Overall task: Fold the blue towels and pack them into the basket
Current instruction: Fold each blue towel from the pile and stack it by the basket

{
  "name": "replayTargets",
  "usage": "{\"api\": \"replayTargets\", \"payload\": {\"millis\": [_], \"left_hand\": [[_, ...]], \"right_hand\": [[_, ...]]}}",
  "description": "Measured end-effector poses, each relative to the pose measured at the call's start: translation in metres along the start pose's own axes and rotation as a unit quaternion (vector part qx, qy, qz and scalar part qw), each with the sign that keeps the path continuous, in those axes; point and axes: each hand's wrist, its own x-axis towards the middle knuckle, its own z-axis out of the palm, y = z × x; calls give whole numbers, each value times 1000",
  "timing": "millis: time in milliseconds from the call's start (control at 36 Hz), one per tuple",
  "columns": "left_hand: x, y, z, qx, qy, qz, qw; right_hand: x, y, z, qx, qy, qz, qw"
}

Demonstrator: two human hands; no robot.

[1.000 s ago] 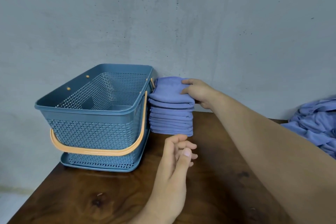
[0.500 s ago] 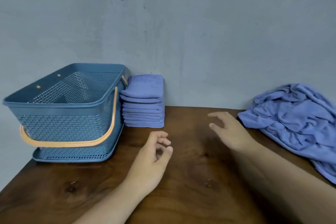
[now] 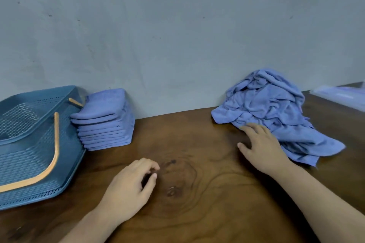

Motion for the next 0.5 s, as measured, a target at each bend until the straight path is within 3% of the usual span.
{"api": "replayTargets", "payload": {"millis": [194, 500], "left_hand": [[56, 35, 36, -10, -5, 16, 1000], [228, 123, 120, -31, -64, 11, 997]], "right_hand": [[12, 19, -7, -28, 33, 81, 996], [19, 21, 3, -50, -35, 128, 990]]}}
